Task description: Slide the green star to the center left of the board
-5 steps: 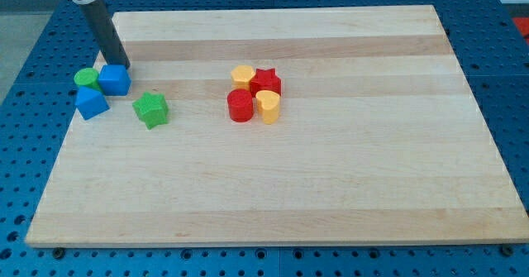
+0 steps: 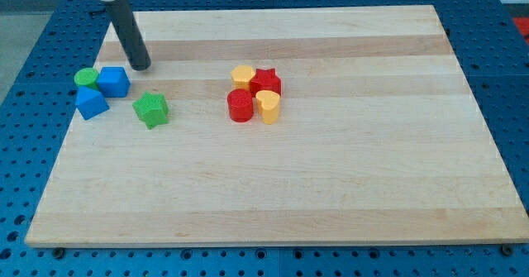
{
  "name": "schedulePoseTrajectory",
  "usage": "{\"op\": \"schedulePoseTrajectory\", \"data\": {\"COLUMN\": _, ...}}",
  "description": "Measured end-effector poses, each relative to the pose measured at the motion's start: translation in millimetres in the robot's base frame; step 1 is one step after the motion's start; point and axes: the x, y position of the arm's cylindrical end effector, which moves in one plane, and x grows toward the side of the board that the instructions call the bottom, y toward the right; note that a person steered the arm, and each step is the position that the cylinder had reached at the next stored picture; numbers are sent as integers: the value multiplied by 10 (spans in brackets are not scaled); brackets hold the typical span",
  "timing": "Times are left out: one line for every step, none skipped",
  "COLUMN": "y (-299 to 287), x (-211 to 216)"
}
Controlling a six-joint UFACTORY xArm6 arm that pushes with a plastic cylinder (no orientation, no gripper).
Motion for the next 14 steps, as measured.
{"op": "schedulePoseTrajectory", "data": {"y": 284, "x": 150}}
{"op": "schedulePoseTrajectory", "data": {"y": 465, "x": 337}}
{"op": "schedulePoseTrajectory", "data": {"y": 624, "x": 526}}
{"op": "schedulePoseTrajectory", "data": {"y": 706, "x": 720}}
{"op": "schedulePoseTrajectory", "data": {"y": 888, "x": 956}}
{"op": "schedulePoseTrajectory", "data": {"y": 1013, "x": 1152}}
{"op": "schedulePoseTrajectory", "data": {"y": 858, "x": 1224}}
{"op": "schedulePoseTrajectory", "data": {"y": 403, "x": 1197}}
{"op": "schedulePoseTrajectory", "data": {"y": 86, "x": 1149}}
{"op": "schedulePoseTrajectory", "data": {"y": 84, "x": 1147}}
{"op": "schedulePoseTrajectory", "data": {"y": 416, "x": 1164}}
{"op": "schedulePoseTrajectory", "data": {"y": 685, "x": 1160}}
{"op": "schedulePoseTrajectory", "data": {"y": 727, "x": 1068}}
{"op": "schedulePoseTrajectory", "data": {"y": 727, "x": 950}}
